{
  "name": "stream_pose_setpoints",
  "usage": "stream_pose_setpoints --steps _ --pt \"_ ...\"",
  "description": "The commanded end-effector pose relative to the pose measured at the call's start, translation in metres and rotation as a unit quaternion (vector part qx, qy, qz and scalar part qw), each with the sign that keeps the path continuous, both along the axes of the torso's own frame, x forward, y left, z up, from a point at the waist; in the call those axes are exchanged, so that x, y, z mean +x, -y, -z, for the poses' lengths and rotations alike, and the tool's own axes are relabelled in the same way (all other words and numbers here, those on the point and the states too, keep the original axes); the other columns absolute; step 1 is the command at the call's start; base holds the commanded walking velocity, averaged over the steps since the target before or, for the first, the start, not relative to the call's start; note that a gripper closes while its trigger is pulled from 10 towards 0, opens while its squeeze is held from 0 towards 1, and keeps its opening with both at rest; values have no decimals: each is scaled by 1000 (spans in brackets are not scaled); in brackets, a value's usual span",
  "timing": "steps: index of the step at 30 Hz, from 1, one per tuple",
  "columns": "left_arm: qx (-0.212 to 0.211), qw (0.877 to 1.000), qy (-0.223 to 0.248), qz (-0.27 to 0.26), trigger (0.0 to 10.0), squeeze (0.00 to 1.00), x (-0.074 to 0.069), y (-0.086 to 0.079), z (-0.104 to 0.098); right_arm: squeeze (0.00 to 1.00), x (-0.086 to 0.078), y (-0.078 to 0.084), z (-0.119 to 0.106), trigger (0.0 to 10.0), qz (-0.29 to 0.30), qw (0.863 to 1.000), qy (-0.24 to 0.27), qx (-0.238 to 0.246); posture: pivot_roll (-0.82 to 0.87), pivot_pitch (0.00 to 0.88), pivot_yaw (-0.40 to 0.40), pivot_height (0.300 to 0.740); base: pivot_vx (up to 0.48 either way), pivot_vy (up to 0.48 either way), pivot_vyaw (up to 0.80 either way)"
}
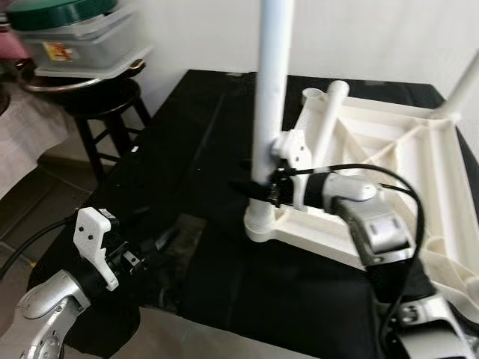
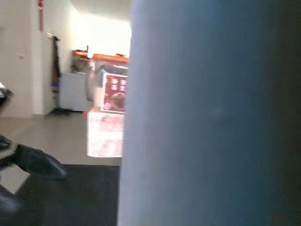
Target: Building children table
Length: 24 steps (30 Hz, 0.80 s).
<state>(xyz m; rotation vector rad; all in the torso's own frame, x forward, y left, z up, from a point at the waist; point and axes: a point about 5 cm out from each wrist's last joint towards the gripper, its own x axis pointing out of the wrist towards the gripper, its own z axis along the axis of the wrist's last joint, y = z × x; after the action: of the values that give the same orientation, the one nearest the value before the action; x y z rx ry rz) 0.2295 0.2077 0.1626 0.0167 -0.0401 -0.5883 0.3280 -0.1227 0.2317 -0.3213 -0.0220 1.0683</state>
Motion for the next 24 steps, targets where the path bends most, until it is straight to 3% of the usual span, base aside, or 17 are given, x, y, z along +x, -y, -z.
stream_pose_setpoints --steps 1,2,3,7,8,9,10,11,15,24 --pt "2 1000 -23 -14 10000 0 1 5 8 0 1 11 -3 10000 18 1000 0 5 41 97 -1 740 0 0 0" --pt "2 1000 -23 -14 10000 0 1 5 8 0 1 11 -3 10000 18 1000 0 5 41 97 -1 740 0 0 0" --pt "-4 999 -25 -21 10000 0 1 6 9 1000 2 10 -4 10000 32 999 -8 34 40 96 -3 740 0 0 0" --pt "-7 999 -23 -30 10000 0 1 7 9 1000 -2 7 -2 10000 29 998 -24 58 40 96 -3 740 0 0 0" --pt "-13 999 -20 -42 10000 0 1 6 10 1000 -19 2 5 10000 -11 995 -56 85 37 96 -2 740 0 0 0" --pt "-13 999 -20 -42 10000 0 1 6 10 1000 -19 2 5 10000 -11 995 -56 85 37 96 -2 740 0 0 0" --pt "-16 999 -21 -44 10000 0 1 6 10 1000 -33 0 10 10000 -52 993 -74 78 32 96 -1 740 0 0 0" --pt "-16 999 -21 -44 10000 0 1 6 10 1000 -33 0 10 10000 -52 993 -74 78 32 96 -1 740 0 0 0" --pt "-21 998 -25 -44 10000 0 1 6 11 1000 -61 3 20 10000 -123 984 -110 59 26 93 -2 740 0 0 0" --pt "-17 998 -32 -53 10000 0 4 10 14 1000 -62 15 41 10000 22 986 -137 93 -7 102 -11 740 0 0 0"
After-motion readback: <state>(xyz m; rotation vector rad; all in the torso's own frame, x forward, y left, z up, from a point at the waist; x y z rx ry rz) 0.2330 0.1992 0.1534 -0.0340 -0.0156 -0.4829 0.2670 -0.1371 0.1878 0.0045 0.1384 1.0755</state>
